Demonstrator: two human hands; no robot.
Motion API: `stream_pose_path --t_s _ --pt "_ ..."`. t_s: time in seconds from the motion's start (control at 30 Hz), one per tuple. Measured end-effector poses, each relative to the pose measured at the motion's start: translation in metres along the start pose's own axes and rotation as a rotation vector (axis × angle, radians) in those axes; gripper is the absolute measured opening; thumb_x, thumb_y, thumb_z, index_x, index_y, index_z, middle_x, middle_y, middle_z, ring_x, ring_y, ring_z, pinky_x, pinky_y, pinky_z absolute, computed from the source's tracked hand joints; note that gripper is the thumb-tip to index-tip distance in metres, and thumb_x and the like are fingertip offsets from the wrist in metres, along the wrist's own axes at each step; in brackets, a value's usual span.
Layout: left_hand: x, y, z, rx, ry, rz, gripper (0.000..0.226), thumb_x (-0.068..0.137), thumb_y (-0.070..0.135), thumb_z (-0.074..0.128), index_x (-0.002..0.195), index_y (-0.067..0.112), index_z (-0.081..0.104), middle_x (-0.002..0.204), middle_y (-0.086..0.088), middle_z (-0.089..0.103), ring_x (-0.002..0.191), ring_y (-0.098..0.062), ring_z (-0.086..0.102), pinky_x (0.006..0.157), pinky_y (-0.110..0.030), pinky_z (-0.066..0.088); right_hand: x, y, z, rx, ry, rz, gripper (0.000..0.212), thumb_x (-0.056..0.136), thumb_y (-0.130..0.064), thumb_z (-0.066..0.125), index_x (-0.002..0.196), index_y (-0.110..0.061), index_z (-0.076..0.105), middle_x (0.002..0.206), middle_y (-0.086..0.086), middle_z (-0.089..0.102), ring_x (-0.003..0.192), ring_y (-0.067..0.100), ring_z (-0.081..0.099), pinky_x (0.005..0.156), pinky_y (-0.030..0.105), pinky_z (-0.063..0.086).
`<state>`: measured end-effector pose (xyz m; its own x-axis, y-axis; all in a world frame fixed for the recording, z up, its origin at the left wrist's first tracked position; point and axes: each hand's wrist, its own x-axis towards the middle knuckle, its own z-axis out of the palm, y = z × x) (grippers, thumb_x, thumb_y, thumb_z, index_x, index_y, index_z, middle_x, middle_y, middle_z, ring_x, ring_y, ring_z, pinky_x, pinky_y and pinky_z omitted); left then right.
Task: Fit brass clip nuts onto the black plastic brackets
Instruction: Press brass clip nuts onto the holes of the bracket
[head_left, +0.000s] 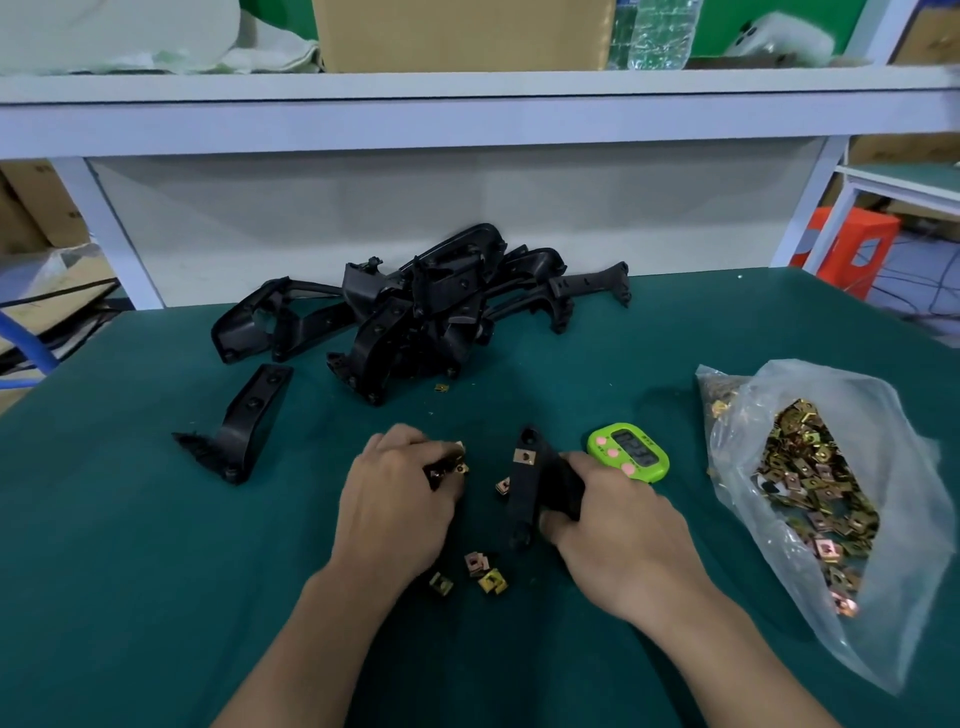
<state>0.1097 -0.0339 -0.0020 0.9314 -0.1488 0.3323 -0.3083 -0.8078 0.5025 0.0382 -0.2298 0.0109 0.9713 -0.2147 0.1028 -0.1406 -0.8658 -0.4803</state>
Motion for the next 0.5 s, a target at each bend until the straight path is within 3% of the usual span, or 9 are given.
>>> stream_pose_path --t_s 0.1,0.3,0.43,0.5 --pt "-0.0012 0.0015 0.0036 0.051 0.001 0.036 0.029 0.092 0.032 0.074 0.121 0.035 0.075 0.106 0.013 0.059 0.101 -0.013 0.05 0.091 -0.031 0.044 -0.0001 -0.0002 0.002 -0.019 -0.005 -0.021 0.032 0.085 -0.044 0.06 0.114 -0.044 0.049 0.078 -0.012 0.06 0.075 0.026 0.057 0.064 0.035 0.042" --pt "0.0016 0.0021 -0.0002 0.057 -0.014 0.067 0.032 0.095 0.029 0.07 0.127 0.034 0.071 0.108 0.011 0.061 0.104 -0.014 0.052 0.093 -0.027 0.038 0.0006 -0.0005 0.0016 -0.018 -0.014 -0.026 0.035 0.085 -0.045 0.059 0.118 -0.044 0.048 0.084 -0.009 0.061 0.084 0.029 0.06 0.067 0.035 0.043" --pt "0.001 0.0046 0.0015 -0.078 -0.044 -0.021 0.077 0.094 0.025 0.071 0.156 0.042 0.028 0.111 0.016 0.057 0.11 -0.009 0.049 0.095 -0.026 0.039 0.0002 0.0008 0.0011 0.004 -0.015 -0.029 0.03 0.084 -0.044 0.058 0.112 -0.043 0.046 0.08 -0.01 0.058 0.078 0.027 0.054 0.066 0.035 0.04" --pt "0.0005 0.004 0.0024 -0.064 -0.064 -0.028 0.081 0.095 0.026 0.069 0.158 0.042 0.021 0.112 0.015 0.058 0.109 -0.01 0.049 0.093 -0.027 0.039 0.0005 0.0016 0.001 0.013 -0.016 -0.028 0.029 0.084 -0.044 0.058 0.11 -0.043 0.046 0.08 -0.011 0.058 0.078 0.027 0.053 0.066 0.036 0.04"
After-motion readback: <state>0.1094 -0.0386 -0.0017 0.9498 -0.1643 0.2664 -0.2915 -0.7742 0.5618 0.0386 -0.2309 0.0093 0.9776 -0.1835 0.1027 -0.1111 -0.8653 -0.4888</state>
